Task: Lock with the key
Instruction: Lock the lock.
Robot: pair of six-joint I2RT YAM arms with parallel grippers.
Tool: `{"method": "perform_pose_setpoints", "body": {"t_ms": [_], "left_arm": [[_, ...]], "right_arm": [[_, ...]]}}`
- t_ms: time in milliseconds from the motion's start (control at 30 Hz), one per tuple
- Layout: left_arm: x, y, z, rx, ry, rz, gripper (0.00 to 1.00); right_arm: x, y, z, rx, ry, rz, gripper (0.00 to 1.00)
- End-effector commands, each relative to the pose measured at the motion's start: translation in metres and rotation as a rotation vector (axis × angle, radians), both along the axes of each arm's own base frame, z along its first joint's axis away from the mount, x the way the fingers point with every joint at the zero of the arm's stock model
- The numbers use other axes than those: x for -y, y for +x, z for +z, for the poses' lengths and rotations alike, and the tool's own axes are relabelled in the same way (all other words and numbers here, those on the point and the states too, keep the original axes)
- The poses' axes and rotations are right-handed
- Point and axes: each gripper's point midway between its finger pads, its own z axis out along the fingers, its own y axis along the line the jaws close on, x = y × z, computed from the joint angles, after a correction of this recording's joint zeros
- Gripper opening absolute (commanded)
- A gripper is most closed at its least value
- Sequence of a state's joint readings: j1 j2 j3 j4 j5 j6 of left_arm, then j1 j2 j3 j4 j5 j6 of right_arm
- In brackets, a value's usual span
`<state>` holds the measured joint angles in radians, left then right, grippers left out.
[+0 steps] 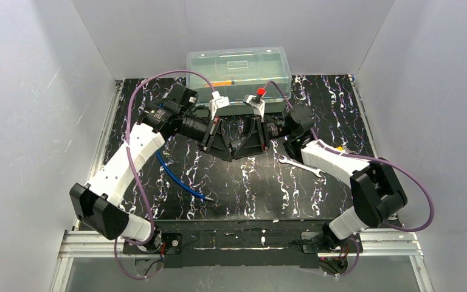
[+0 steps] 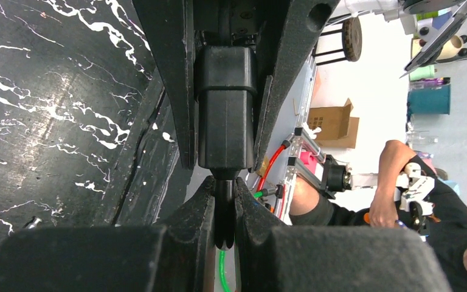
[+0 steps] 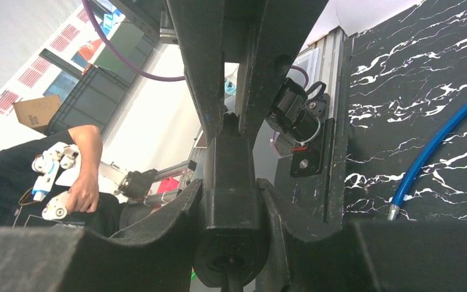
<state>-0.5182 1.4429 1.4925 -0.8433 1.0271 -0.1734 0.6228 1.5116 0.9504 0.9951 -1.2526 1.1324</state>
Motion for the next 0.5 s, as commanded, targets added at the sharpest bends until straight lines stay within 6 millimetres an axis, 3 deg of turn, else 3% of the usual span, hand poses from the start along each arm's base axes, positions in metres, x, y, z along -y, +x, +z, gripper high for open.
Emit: {"method": "perform_pose_setpoints", "body": {"t_ms": [0, 267, 400, 467], "left_arm": [[0.037, 0.06, 0.02, 0.415, -0.134, 0.008, 0.0], [-0.012, 0.038, 0.006, 0.438, -0.095, -0.034, 0.0], [-0.025, 0.036, -0.003, 0.472, -0.031, -0.012, 0.0], [-0.027, 0.03, -0.004, 0.476, -0.038, -0.027, 0.0]], "right_arm": [[-0.019, -0.051, 0.024, 0.131, 0.104, 0.113, 0.01], [0.006, -0.007, 0.031, 0.196, 0.075, -0.013, 0.04], [0.014, 0.004, 0.036, 0.211, 0.07, -0.049, 0.12], [0.015, 0.006, 0.038, 0.216, 0.072, -0.054, 0.26]]}}
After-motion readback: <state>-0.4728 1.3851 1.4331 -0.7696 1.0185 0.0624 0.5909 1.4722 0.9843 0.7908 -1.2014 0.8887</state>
